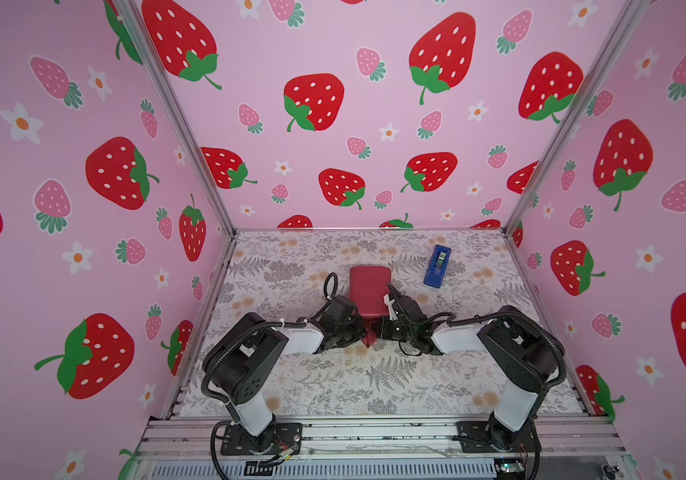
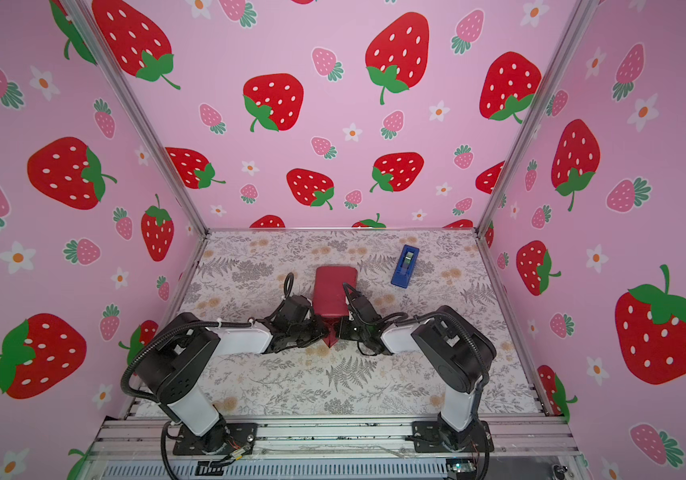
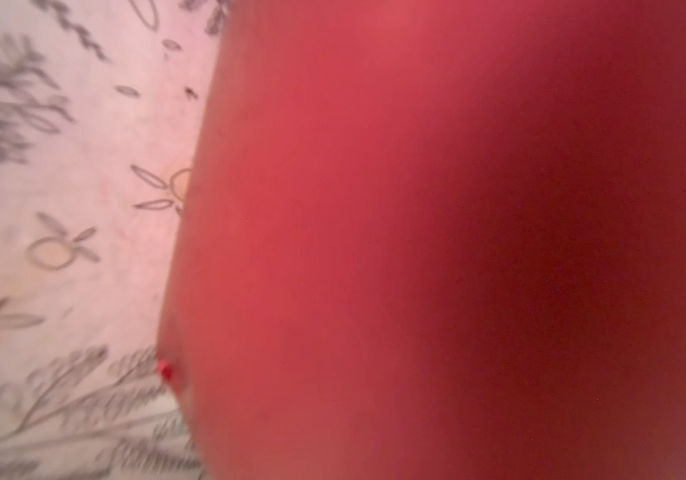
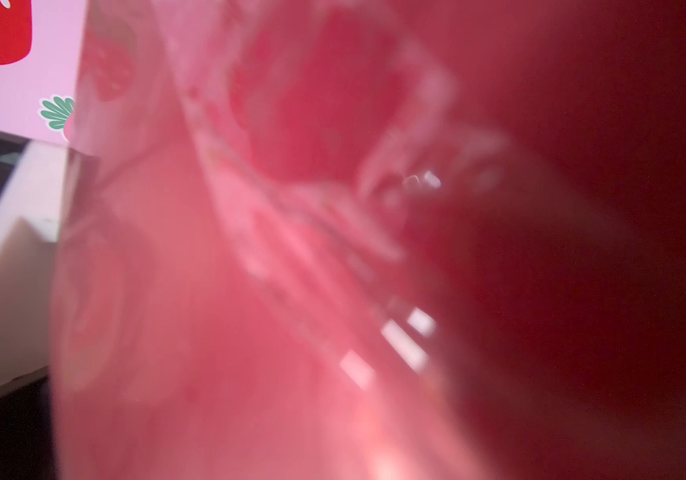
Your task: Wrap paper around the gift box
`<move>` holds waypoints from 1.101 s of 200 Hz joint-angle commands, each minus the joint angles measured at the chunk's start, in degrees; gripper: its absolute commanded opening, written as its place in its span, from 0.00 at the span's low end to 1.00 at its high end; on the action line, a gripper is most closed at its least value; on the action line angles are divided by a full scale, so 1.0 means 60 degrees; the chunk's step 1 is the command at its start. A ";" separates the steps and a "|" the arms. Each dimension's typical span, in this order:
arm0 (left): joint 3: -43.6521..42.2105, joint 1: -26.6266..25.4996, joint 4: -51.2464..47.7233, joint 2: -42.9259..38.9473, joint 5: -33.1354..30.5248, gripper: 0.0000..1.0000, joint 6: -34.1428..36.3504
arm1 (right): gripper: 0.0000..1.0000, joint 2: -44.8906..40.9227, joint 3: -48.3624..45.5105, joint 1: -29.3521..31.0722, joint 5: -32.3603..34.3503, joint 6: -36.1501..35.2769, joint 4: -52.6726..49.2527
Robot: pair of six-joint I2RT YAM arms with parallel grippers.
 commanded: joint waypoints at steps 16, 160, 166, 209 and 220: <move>0.0455 -0.0053 -0.0849 -0.0519 -0.0251 0.08 0.0328 | 0.08 0.0364 -0.0133 0.0103 -0.0225 0.0217 -0.0523; 0.0921 -0.0052 -0.1080 0.0737 -0.0386 0.02 0.0165 | 0.09 0.0069 -0.0245 0.0111 -0.0433 0.0158 -0.0317; 0.0930 -0.0055 -0.1067 0.0768 -0.0408 0.02 0.0148 | 0.08 0.0076 -0.0256 0.0111 -0.0459 0.0172 -0.0274; 0.0935 -0.0056 -0.1004 0.0961 -0.0643 0.01 -0.0018 | 0.08 0.0088 -0.0308 0.0104 -0.0645 0.0232 0.0034; 0.0900 -0.0056 -0.0987 0.1003 -0.0664 0.01 -0.0069 | 0.09 0.0095 -0.0307 0.0105 -0.0695 0.0217 0.0097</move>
